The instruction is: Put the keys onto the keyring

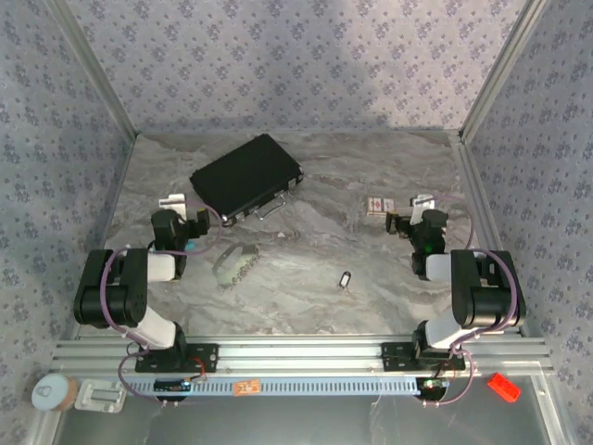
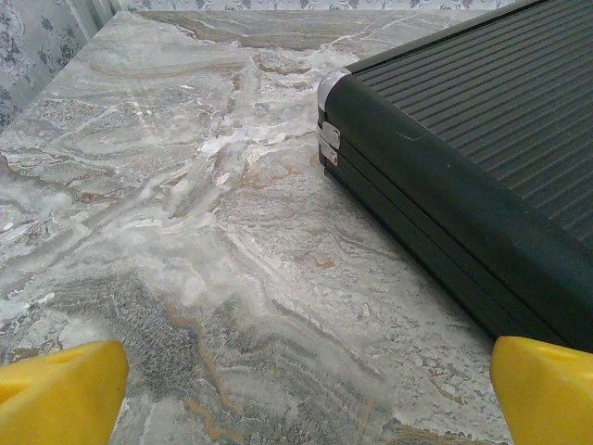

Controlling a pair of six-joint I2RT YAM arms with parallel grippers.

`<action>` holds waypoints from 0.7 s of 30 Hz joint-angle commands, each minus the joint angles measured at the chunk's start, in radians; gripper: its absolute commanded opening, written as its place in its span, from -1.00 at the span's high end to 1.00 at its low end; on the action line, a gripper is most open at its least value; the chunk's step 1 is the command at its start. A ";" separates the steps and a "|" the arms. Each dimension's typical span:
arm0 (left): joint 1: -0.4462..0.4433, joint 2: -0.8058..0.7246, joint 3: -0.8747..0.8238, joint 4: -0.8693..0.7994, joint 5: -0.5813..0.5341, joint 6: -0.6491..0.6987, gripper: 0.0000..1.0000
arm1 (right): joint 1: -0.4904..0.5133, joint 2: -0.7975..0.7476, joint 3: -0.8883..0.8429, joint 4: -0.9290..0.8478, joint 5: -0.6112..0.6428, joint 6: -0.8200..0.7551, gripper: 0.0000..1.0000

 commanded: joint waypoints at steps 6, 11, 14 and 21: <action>0.007 0.001 0.018 0.006 0.017 0.006 -0.99 | 0.005 0.004 0.023 -0.005 0.009 0.010 -0.98; 0.007 0.002 0.018 0.007 0.019 0.006 -1.00 | 0.005 0.004 0.022 -0.005 0.009 0.010 -0.98; 0.007 0.001 0.018 0.006 0.018 0.007 -1.00 | 0.002 0.004 0.022 -0.005 0.007 0.011 -0.98; 0.008 0.002 0.018 0.005 0.020 0.005 -1.00 | 0.001 0.005 0.022 -0.005 0.004 0.012 -0.98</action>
